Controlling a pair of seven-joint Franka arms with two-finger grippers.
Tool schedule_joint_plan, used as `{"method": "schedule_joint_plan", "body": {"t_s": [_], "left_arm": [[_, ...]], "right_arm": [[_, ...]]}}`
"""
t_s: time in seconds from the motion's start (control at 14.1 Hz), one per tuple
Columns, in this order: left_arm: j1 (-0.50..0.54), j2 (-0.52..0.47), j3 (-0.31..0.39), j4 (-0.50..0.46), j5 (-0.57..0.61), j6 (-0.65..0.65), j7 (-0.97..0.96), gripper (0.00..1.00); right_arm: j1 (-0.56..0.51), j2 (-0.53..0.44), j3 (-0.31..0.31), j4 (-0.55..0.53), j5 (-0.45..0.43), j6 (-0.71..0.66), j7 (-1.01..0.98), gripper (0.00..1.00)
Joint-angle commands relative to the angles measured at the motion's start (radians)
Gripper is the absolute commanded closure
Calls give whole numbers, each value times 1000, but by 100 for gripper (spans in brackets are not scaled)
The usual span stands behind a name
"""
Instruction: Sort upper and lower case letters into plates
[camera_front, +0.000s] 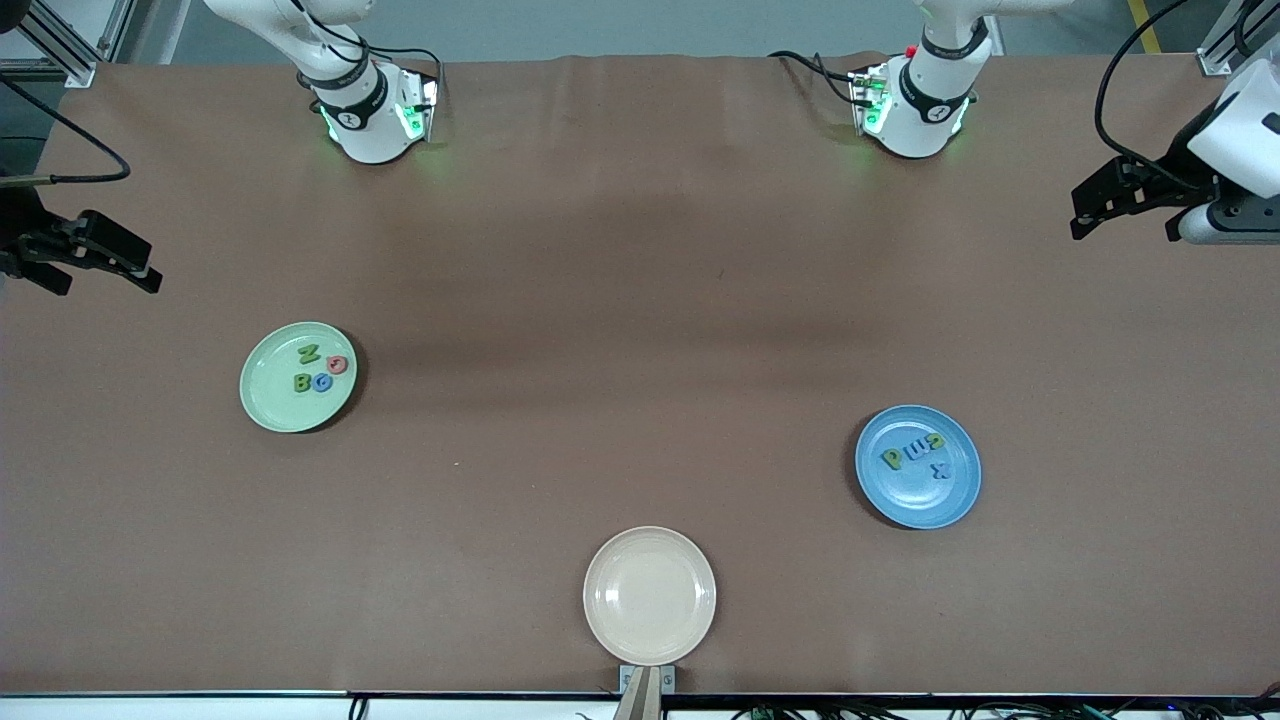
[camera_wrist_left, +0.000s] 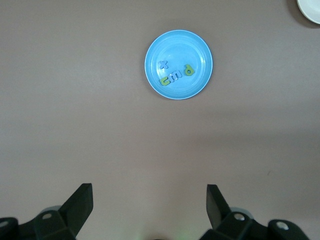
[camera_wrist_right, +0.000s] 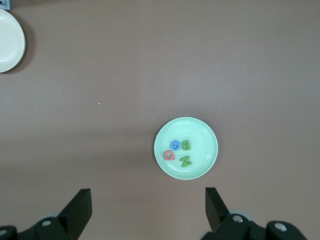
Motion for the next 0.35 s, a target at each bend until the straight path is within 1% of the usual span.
{"method": "schedule_joint_plan", "body": {"t_s": [0.0,0.28], "left_arm": [[10,-22,-2,-4,2,12,9,0],[17,-19,2,12,2,12,10,0]], "right_arm": [[-30,3,26,12,-15,0,0,0],[-50,5,25,25,-17,-1,-3,0]]}}
